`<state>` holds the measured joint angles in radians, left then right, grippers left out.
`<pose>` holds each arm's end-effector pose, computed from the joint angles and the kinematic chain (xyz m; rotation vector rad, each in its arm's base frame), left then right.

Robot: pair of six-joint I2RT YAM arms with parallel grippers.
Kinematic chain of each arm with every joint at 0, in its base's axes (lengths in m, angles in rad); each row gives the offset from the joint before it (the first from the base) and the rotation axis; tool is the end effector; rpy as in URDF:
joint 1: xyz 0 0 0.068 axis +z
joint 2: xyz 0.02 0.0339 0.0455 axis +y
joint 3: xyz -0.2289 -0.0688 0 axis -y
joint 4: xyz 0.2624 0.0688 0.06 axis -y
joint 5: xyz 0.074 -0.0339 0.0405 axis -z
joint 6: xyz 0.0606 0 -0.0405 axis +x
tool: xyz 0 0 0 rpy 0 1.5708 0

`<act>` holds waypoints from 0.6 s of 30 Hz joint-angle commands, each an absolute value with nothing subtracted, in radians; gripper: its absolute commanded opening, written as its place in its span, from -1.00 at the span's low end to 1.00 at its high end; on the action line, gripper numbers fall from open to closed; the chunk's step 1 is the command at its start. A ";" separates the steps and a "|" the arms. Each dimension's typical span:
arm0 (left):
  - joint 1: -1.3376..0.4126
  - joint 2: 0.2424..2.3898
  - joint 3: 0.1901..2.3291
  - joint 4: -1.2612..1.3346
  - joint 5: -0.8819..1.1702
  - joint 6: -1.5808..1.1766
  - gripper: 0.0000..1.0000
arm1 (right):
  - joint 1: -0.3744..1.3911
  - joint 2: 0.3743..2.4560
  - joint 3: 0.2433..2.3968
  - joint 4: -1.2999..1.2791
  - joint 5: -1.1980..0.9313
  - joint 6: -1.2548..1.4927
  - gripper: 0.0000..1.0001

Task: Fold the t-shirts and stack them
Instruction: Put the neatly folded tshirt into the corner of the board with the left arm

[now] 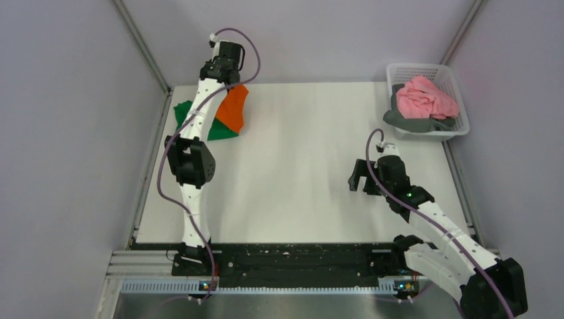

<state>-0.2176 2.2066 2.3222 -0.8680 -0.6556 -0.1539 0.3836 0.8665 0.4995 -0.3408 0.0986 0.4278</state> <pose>0.4950 -0.0716 0.3041 -0.2510 2.1815 0.5521 0.2251 0.0844 0.1625 0.1028 2.2918 0.3128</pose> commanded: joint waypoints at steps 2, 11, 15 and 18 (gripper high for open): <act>-0.167 2.198 2.331 -0.809 -0.657 -0.165 -1.00 | 0.390 0.876 0.548 -0.330 0.124 0.431 0.97; -0.052 2.239 2.260 -0.737 -0.528 -0.177 -0.93 | 0.390 0.887 0.547 -0.345 0.154 0.443 0.98; -0.024 2.255 2.218 -0.664 -0.540 -0.142 -0.69 | 0.391 0.910 0.553 -0.343 0.153 0.449 0.98; -0.008 2.269 2.224 -0.660 -0.567 -0.148 -0.22 | 0.390 0.923 0.558 -0.339 0.154 0.456 0.98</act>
<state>-0.0181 2.2608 2.2185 -0.7582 -0.5419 -0.1570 0.3836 0.9108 0.4995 -0.3470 0.1349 0.4404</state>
